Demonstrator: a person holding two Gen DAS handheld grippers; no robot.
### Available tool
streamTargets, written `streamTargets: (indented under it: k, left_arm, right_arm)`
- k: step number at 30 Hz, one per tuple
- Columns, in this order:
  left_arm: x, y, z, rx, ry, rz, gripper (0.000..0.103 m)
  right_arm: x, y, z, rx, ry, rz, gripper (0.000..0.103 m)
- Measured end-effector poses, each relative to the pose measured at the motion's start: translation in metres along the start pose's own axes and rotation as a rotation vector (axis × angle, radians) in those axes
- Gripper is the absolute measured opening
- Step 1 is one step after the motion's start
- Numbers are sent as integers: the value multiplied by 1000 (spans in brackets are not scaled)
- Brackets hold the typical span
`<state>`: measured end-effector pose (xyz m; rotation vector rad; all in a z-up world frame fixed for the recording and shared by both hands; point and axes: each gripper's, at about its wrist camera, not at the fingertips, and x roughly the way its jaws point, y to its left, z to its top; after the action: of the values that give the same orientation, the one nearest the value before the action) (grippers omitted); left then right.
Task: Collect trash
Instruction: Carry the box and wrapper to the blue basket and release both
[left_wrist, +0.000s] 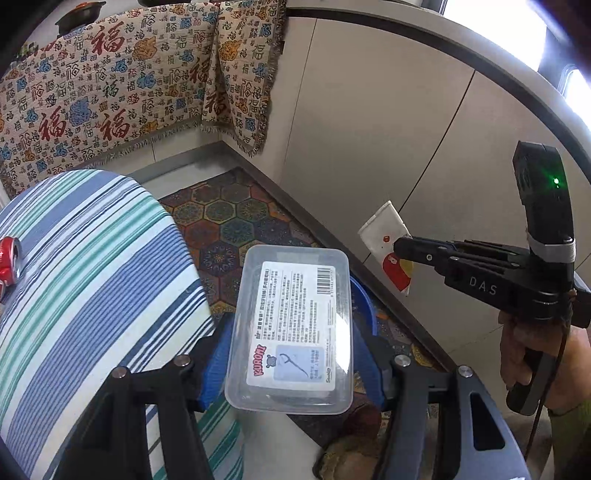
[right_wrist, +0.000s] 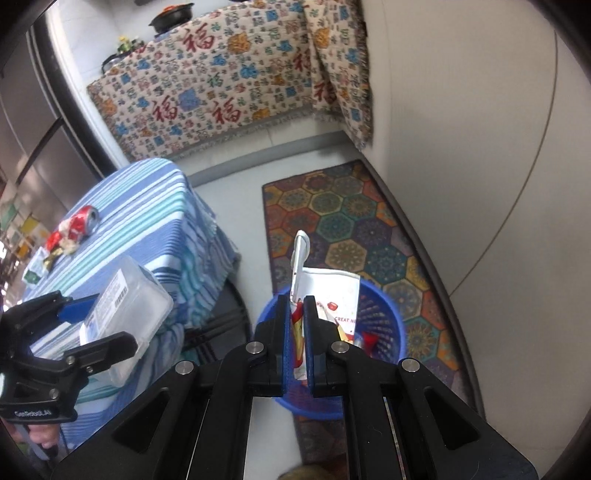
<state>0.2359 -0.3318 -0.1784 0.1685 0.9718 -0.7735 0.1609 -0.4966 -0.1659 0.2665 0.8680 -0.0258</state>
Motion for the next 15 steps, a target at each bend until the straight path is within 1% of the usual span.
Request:
streamTargets:
  k: [6,10,15]
  left_arm:
    - [40,-11,5,19,39,-9,61]
    - [66,-15,7,21,68,-18,61]
    - [100,-22,9,37,109,-22,61]
  right_arm:
    - [13,-32,-6,59,13,-4,5]
    - [23,-51,-9,117,26,25,5]
    - [38,-69,-9,175,62,51,5]
